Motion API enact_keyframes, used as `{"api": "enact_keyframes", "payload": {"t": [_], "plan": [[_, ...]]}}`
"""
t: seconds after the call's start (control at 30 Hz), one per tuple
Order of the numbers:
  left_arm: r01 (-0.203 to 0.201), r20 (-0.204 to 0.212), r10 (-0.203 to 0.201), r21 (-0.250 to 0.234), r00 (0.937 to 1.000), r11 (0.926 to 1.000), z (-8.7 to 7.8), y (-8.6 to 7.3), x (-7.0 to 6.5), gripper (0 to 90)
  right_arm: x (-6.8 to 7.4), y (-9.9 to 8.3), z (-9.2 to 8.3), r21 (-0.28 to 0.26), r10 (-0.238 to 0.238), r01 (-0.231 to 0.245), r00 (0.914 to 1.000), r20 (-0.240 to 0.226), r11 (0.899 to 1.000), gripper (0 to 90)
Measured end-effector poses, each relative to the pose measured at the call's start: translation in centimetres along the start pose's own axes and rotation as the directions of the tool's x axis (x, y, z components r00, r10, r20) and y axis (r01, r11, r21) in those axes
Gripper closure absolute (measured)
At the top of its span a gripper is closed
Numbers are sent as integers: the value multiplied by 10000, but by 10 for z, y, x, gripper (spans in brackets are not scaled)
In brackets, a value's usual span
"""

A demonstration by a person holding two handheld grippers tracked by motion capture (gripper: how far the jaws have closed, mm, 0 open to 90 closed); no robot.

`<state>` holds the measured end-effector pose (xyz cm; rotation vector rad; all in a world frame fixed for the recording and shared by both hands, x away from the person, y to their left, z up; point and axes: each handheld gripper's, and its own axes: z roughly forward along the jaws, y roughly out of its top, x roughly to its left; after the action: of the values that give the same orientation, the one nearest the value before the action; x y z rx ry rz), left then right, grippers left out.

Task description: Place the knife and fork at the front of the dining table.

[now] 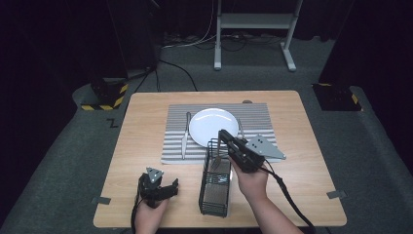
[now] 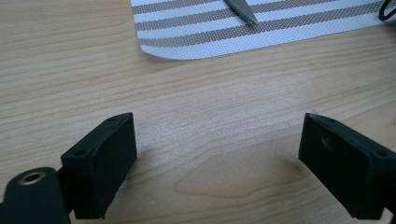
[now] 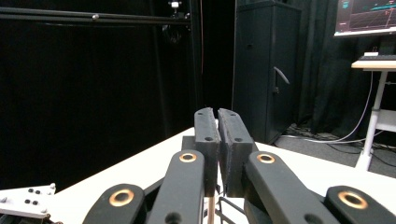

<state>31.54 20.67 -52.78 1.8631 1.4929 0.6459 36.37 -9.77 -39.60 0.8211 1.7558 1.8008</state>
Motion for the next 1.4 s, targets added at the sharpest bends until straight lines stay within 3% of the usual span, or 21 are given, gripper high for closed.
{"api": "enact_keyframes", "payload": {"t": [0.4,0.57,1.13,1.4], "plan": [[-20,-12,20,32,10000,10000,1,0,0,114,-1,22,-20,-670,126,-141,9997,-218,9977,874],[-15,-23,15,21,10000,10000,1,0,0,113,1,35,-28,-1039,-52,32,9998,-185,9946,874],[48,-6,-48,33,10000,10000,1,0,0,113,-14,78,-49,-1930,-277,354,9987,421,9806,875],[47,5,-47,44,10000,10000,1,0,0,114,-23,79,-61,-2024,-376,537,9959,823,9778,875]]}}
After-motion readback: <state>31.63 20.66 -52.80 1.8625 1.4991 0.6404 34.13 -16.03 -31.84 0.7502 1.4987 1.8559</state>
